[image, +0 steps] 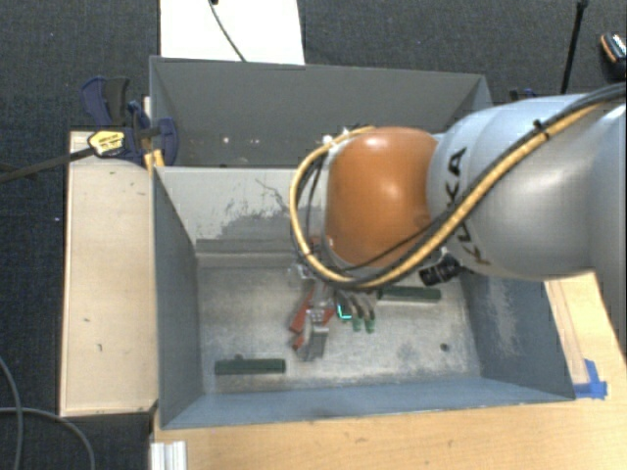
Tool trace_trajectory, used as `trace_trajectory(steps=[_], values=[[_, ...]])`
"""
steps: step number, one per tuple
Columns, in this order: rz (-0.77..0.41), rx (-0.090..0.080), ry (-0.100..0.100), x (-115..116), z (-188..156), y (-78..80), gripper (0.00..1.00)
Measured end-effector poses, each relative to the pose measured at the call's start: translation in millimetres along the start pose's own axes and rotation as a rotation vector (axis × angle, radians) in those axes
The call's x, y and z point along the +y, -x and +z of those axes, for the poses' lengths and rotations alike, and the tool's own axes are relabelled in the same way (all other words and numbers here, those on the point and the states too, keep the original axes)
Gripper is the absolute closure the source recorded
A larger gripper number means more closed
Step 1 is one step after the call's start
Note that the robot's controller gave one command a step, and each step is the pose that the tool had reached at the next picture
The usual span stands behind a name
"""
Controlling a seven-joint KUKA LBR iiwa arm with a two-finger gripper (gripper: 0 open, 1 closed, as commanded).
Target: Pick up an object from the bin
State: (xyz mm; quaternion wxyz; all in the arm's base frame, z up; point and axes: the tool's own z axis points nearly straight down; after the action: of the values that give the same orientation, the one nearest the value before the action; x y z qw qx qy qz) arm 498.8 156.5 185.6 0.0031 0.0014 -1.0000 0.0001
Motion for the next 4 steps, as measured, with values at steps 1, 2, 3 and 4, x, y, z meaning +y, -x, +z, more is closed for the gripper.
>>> trace_trajectory(steps=[1,2,3,4], values=[[0.006,-0.001,0.000,25.3,119.7,-10.2,0.00],[0.014,-0.007,0.002,24.5,115.5,-8.1,1.00],[0.063,-0.002,-0.011,65.1,116.1,-5.9,1.00],[0.132,-0.005,0.000,-31.6,115.8,-14.3,1.00]])
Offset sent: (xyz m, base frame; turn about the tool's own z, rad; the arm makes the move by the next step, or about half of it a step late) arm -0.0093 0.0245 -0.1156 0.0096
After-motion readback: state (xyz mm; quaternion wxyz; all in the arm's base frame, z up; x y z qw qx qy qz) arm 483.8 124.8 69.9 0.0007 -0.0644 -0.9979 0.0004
